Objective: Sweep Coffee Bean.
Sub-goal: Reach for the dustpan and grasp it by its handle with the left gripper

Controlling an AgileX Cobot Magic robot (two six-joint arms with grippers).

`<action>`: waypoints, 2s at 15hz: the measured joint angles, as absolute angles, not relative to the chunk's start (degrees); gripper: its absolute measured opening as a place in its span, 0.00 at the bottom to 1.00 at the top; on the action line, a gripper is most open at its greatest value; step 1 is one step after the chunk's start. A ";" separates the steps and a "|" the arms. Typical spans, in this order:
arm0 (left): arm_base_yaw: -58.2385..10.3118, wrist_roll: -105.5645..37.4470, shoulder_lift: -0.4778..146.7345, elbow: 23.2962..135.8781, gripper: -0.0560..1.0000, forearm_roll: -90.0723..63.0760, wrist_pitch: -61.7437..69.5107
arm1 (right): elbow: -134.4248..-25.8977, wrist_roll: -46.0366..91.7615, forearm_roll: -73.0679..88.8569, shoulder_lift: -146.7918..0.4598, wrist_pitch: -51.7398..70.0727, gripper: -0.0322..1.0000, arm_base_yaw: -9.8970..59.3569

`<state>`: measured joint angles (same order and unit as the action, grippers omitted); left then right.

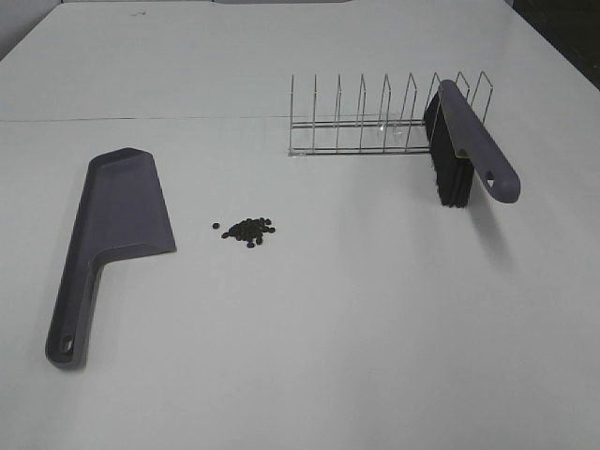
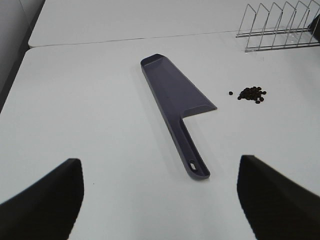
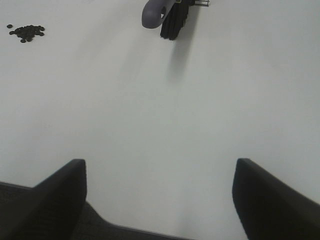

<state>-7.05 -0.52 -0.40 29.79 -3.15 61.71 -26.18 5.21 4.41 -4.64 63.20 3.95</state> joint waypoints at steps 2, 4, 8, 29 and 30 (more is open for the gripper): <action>-7.05 -0.52 -0.40 29.79 0.77 -3.15 61.71 | -26.18 5.21 4.41 -4.64 63.20 0.76 3.95; -7.05 -0.52 -0.40 29.79 0.77 -3.15 61.71 | -26.18 5.21 4.41 -4.64 63.20 0.76 3.95; -7.05 -0.46 -0.40 29.79 0.77 -3.15 61.71 | -26.18 5.21 4.41 -4.64 63.20 0.76 3.95; -7.05 15.18 38.33 30.37 0.76 6.19 61.48 | -26.18 5.21 4.41 -4.64 63.20 0.76 3.95; -7.05 16.90 40.85 31.34 0.76 6.19 60.45 | -26.18 5.21 4.41 -4.64 63.20 0.76 3.95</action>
